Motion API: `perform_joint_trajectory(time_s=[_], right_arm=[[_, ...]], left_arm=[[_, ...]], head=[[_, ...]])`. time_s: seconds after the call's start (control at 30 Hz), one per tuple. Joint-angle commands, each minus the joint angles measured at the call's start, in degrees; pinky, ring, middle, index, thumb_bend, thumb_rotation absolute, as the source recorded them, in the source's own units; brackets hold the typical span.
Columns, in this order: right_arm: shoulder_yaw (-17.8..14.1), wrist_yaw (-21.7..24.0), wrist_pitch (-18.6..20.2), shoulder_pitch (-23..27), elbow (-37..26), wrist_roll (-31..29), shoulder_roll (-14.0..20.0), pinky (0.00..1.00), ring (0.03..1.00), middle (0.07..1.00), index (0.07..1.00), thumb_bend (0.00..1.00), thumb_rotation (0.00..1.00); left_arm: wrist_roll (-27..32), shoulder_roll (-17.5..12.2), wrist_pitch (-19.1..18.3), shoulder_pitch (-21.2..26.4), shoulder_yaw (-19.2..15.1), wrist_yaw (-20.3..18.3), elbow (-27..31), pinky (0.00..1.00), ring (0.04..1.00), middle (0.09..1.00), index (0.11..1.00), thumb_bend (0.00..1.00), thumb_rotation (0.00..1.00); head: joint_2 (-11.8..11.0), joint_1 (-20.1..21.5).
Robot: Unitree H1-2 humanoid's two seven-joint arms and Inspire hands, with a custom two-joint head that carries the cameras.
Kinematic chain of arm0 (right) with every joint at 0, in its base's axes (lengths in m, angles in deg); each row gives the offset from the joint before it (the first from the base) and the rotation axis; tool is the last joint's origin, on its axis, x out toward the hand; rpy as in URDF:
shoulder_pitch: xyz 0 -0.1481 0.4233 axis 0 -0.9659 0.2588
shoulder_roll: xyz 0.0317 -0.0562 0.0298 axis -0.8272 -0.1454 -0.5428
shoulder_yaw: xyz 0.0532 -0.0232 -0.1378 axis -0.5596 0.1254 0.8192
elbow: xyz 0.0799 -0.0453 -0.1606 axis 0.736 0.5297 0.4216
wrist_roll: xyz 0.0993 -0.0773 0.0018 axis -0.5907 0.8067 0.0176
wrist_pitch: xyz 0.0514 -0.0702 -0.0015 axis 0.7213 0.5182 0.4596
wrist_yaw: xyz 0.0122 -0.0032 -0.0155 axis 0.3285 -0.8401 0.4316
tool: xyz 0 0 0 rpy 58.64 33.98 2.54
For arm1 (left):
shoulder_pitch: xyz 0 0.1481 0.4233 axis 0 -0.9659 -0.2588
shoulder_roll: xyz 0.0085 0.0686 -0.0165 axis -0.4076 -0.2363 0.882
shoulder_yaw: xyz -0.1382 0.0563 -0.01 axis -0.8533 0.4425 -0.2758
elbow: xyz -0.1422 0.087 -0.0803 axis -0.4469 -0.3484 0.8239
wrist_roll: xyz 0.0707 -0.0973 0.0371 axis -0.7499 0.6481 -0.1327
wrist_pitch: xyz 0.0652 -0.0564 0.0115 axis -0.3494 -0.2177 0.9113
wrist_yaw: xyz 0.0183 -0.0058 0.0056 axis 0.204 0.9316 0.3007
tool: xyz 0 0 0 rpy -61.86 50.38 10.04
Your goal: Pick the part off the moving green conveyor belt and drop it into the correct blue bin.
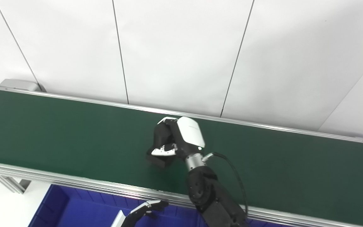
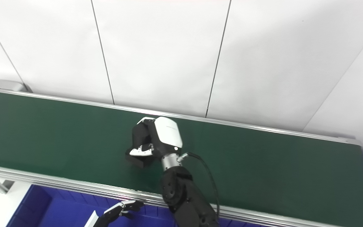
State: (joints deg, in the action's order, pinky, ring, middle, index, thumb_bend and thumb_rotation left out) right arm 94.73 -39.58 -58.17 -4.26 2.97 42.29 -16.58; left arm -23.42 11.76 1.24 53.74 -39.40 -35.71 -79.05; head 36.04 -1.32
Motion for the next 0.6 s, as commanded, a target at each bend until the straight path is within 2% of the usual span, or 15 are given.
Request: perform_joint_trajectory(time_s=[0.0, 0.03, 0.13, 0.2, 0.37, 0.57], right_arm=[[-0.8, -1.1, -1.3, -0.4, -6.6, 0.7, 0.4, 0.31, 0.376, 0.489, 0.548, 0.51, 0.0], [-1.1, -0.7, -1.0, -1.3, -8.8, 0.7, 0.8, 0.3, 0.392, 0.513, 0.514, 0.51, 0.0], [-2.4, 2.7, 1.2, -4.5, -16.6, -0.1, 2.1, 0.29, 0.403, 0.526, 0.493, 0.51, 0.0], [-3.4, 4.9, 2.0, -6.9, -21.7, -0.8, 3.0, 0.33, 0.376, 0.485, 0.555, 0.5, 0.0], [-5.5, 8.9, 3.8, -12.8, -31.8, -0.7, 5.4, 0.32, 0.373, 0.476, 0.561, 0.5, 0.0], [-7.1, 13.6, 6.6, -18.8, -41.5, 0.9, 7.8, 0.35, 0.381, 0.486, 0.56, 0.51, 0.0]], left_arm=[[0.2, -1.1, 1.4, 0.2, -1.0, -0.4, 2.1, 0.62, 0.729, 0.78, 0.755, 1.0, 0.41], [0.3, -1.1, 1.4, 0.1, -1.3, -0.8, 2.4, 0.63, 0.735, 0.781, 0.757, 1.0, 0.41], [1.8, -1.2, 1.4, 0.0, -2.1, -2.8, 3.3, 0.66, 0.752, 0.786, 0.759, 1.0, 0.41], [2.9, -1.3, 1.4, -0.3, -2.8, -4.6, 3.9, 0.68, 0.766, 0.801, 0.769, 1.0, 0.41], [4.6, -1.2, 1.4, -0.9, -5.0, -9.8, 5.2, 0.71, 0.786, 0.819, 0.787, 0.98, 0.41], [4.9, -0.6, 1.4, -1.6, -8.3, -14.4, 7.0, 0.75, 0.806, 0.827, 0.796, 0.96, 0.42]], head=[[0.7, 0.6], [0.7, 0.6], [2.0, 1.6], [2.6, 2.2], [4.0, 3.5], [7.2, 5.3]])
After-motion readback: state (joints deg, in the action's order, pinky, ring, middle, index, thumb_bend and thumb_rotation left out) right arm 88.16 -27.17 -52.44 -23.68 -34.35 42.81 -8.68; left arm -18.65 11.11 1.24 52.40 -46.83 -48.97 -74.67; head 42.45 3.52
